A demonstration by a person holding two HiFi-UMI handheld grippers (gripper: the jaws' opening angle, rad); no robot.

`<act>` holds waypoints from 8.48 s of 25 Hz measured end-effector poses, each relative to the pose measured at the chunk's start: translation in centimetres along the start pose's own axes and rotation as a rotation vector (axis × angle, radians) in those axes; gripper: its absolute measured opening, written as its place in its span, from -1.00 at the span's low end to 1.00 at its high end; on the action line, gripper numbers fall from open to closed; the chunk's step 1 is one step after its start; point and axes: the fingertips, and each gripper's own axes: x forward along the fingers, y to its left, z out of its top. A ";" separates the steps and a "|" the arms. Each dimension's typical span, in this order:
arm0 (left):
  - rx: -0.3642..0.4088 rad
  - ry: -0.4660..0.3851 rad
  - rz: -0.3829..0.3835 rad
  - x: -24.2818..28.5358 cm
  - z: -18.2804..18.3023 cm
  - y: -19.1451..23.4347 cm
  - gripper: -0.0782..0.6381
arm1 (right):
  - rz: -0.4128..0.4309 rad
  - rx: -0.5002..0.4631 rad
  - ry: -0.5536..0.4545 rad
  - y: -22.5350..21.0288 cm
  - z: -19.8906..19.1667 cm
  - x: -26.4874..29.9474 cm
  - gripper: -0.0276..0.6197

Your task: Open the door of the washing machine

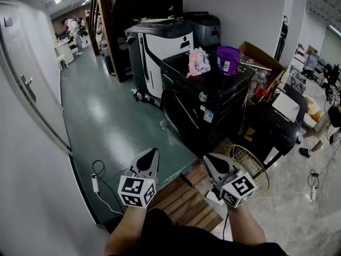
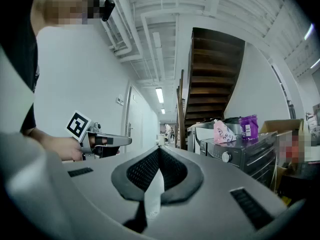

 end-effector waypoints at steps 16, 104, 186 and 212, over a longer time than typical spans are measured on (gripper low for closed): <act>-0.007 0.024 0.000 -0.3 0.2 -1.1 -0.73 | -0.019 0.016 0.004 -0.4 0.1 -1.7 -0.87; -0.251 0.279 -0.154 15.8 -1.6 36.6 -0.22 | 0.013 0.181 0.357 -4.6 -5.4 41.7 -0.14; 0.070 0.870 -1.262 45.7 -9.5 14.9 0.07 | -0.903 0.587 0.494 -29.3 -17.4 32.6 0.17; 0.006 0.920 -1.166 45.7 -14.6 15.5 0.04 | -0.813 0.540 0.944 -34.2 -30.6 30.0 0.09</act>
